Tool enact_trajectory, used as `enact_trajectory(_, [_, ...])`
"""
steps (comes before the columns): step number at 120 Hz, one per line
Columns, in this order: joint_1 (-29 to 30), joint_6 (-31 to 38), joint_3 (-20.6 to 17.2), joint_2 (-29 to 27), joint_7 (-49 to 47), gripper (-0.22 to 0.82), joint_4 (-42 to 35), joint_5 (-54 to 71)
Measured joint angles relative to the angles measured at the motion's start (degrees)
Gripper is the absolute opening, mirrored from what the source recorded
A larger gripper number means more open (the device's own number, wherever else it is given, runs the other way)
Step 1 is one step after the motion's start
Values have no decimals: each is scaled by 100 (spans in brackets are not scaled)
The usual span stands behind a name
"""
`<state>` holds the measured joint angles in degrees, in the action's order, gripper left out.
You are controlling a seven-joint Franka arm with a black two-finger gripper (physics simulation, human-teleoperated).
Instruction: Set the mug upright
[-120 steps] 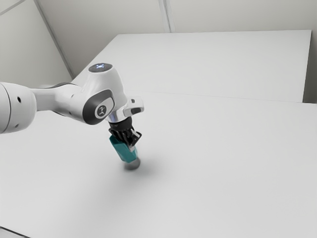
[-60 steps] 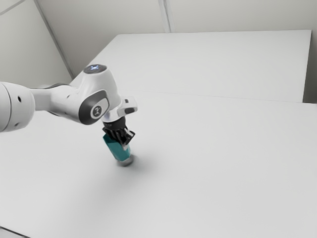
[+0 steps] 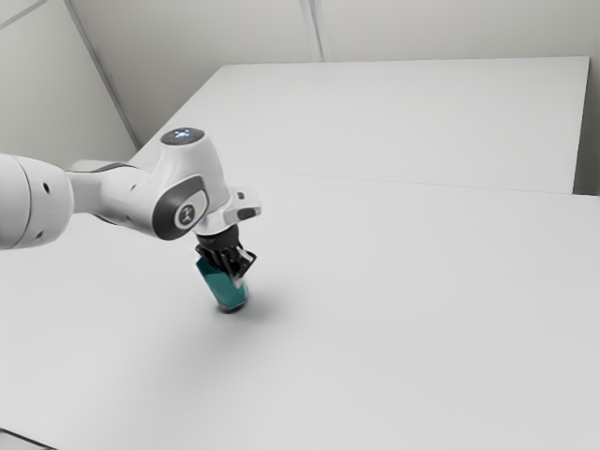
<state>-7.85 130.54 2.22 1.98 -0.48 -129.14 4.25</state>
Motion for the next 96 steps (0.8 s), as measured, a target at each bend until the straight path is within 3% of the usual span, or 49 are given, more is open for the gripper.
enact_trajectory(70, [71, 14, -2, -46, 93, 12, 41, -38])
enact_trajectory(96, [66, 15, -10, -155, 109, 18, 84, -45])
